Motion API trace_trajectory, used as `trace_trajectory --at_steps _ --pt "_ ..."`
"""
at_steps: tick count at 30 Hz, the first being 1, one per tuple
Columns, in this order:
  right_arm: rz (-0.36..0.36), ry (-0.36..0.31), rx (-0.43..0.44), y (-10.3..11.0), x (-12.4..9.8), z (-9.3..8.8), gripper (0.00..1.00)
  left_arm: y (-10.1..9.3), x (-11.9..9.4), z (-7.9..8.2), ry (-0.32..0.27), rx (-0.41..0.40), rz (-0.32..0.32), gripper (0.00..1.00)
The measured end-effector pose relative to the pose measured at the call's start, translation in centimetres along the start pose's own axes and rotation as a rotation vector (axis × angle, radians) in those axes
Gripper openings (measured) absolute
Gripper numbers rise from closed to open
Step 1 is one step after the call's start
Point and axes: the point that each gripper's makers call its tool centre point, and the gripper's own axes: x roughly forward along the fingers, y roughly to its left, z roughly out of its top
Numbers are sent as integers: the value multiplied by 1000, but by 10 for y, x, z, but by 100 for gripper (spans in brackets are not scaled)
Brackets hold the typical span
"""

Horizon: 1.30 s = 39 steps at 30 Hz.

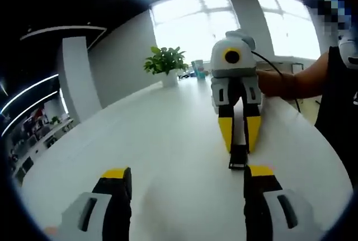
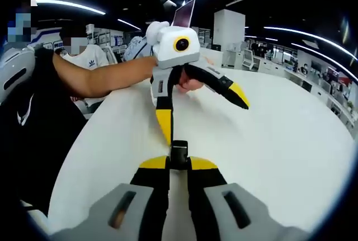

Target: Snap the two parts of the plastic buckle together until the buckle closes and remains connected.

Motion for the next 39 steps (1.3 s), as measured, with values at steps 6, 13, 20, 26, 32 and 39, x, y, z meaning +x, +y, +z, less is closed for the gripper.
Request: trace_trajectory --at_steps 6,13,20,26,32,39 --pt "-23 -18 -1 -5 -1 5 10 8 -4 6 -33 -35 22 99" --pt "-62 -29 8 -12 -3 7 10 2 -3 6 -35 -31 5 98" --pt "-159 -62 29 -33 -11 13 10 41 -15 7 -89 -147 142 99" --pt "-261 -87 70 -60 -24 13 10 71 -32 6 -109 -188 252 83" --pt "-314 -86 96 -71 -32 10 10 79 -32 3 -97 -167 293 83" --pt "-352 -87 113 -81 -38 6 10 89 -36 2 -90 -153 340 83"
